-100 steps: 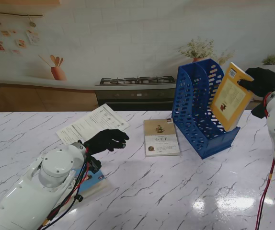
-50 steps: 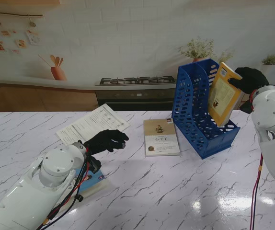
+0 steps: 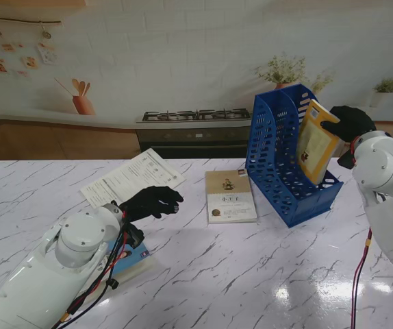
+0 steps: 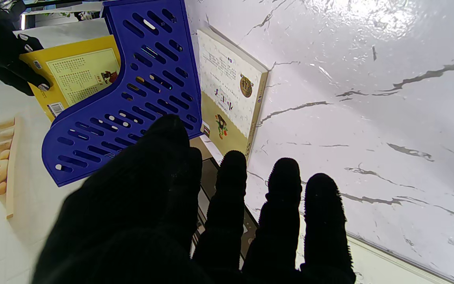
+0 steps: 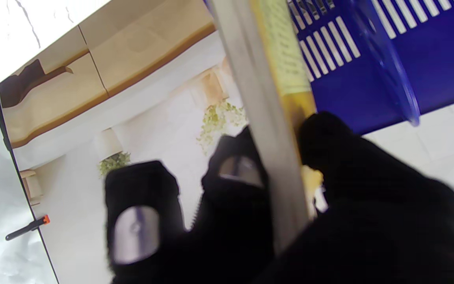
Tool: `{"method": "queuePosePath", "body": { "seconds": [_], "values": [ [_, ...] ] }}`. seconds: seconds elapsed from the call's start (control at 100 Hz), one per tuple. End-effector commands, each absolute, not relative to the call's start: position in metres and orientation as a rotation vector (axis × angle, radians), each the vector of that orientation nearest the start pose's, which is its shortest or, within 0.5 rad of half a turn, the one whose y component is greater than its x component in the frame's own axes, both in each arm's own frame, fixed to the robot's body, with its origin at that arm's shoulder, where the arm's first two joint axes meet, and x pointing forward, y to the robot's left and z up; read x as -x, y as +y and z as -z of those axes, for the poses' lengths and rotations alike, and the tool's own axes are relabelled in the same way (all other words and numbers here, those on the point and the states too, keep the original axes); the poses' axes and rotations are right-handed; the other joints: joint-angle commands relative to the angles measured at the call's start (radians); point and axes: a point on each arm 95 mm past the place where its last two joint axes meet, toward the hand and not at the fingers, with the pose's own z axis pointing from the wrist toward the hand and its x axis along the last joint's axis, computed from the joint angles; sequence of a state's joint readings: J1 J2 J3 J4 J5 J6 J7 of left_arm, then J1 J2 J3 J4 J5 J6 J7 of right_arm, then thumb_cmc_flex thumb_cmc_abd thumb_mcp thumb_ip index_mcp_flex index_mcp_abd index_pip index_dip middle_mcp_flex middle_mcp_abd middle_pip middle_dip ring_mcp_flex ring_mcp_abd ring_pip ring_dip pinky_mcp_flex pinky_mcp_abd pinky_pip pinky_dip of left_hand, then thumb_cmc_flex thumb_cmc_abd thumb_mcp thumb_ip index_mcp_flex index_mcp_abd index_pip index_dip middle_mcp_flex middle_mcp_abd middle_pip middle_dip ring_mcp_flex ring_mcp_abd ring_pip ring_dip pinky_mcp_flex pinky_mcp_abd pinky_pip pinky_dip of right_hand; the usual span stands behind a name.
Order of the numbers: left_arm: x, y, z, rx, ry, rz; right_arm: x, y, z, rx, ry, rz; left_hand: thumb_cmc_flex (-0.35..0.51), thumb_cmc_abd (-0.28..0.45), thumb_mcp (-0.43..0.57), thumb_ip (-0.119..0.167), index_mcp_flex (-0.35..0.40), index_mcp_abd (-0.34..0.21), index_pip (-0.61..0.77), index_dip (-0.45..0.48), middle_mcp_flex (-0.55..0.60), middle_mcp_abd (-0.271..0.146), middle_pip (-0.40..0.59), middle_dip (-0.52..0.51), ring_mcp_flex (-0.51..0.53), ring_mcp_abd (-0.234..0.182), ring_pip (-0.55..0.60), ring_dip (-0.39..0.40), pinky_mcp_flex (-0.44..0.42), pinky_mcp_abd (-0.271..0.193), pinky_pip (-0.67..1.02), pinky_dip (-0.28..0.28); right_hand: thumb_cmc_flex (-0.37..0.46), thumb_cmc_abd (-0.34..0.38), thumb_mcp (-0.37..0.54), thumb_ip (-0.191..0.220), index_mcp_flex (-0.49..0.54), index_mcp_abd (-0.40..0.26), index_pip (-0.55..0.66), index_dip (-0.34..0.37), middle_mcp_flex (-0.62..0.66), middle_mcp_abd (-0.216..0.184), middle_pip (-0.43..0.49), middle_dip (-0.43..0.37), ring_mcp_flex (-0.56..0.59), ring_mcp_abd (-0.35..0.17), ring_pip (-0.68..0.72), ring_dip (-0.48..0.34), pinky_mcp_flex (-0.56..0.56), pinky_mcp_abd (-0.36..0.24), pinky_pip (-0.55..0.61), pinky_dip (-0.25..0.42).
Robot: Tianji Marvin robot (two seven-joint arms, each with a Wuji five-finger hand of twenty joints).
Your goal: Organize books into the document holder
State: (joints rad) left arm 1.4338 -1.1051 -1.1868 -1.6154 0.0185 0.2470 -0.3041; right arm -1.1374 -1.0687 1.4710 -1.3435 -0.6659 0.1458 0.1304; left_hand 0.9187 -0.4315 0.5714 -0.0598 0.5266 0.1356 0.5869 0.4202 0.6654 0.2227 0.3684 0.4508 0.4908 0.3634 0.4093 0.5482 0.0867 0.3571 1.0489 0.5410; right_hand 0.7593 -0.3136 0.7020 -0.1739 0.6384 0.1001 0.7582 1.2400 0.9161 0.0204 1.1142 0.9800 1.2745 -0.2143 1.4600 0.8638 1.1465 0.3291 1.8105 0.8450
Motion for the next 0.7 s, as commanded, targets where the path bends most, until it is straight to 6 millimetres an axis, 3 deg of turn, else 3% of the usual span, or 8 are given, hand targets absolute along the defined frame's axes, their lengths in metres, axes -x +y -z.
{"method": "queuePosePath", "body": {
  "seconds": [0.0,0.5,0.69],
  "values": [
    [-0.423,-0.029,0.303,2.319,1.233,1.847,-0.527,-0.157,0.189,-1.541,0.902,-1.443,0.002,0.029,-0.023,0.023,0.001,-0.019,0.007,0.015,-0.007,-0.027,-0.001,-0.009,-0.010,-0.015,-0.013,0.002,-0.011,-0.011,-0.029,-0.011,0.212,0.186,0.150,0.051,0.047,-0.378,0.404,0.072,-0.023,-0.085,0.007,-0.002,0.055,-0.098,-0.019,-0.011,0.037,-0.311,0.121,-0.001],
    [-0.424,-0.029,0.300,2.311,1.228,1.851,-0.517,-0.158,0.232,-1.611,0.900,-1.399,0.003,0.030,-0.027,0.024,0.000,-0.012,0.002,0.013,-0.008,-0.024,-0.002,-0.010,-0.010,-0.015,-0.011,0.002,-0.012,-0.009,-0.025,-0.008,0.206,0.178,0.153,0.057,0.047,-0.388,0.394,0.058,-0.017,-0.089,-0.014,-0.015,0.042,-0.058,-0.040,-0.020,0.029,-0.250,0.083,-0.020],
    [-0.423,-0.030,0.301,2.311,1.233,1.851,-0.515,-0.157,0.242,-1.633,0.892,-1.394,0.002,0.030,-0.026,0.024,0.000,-0.012,0.001,0.012,-0.008,-0.025,-0.002,-0.010,-0.010,-0.015,-0.011,0.002,-0.012,-0.009,-0.025,-0.008,0.199,0.171,0.154,0.058,0.049,-0.385,0.358,0.032,-0.016,-0.080,-0.046,-0.041,0.012,-0.012,-0.062,-0.033,0.013,-0.181,0.041,-0.045]
  ]
}}
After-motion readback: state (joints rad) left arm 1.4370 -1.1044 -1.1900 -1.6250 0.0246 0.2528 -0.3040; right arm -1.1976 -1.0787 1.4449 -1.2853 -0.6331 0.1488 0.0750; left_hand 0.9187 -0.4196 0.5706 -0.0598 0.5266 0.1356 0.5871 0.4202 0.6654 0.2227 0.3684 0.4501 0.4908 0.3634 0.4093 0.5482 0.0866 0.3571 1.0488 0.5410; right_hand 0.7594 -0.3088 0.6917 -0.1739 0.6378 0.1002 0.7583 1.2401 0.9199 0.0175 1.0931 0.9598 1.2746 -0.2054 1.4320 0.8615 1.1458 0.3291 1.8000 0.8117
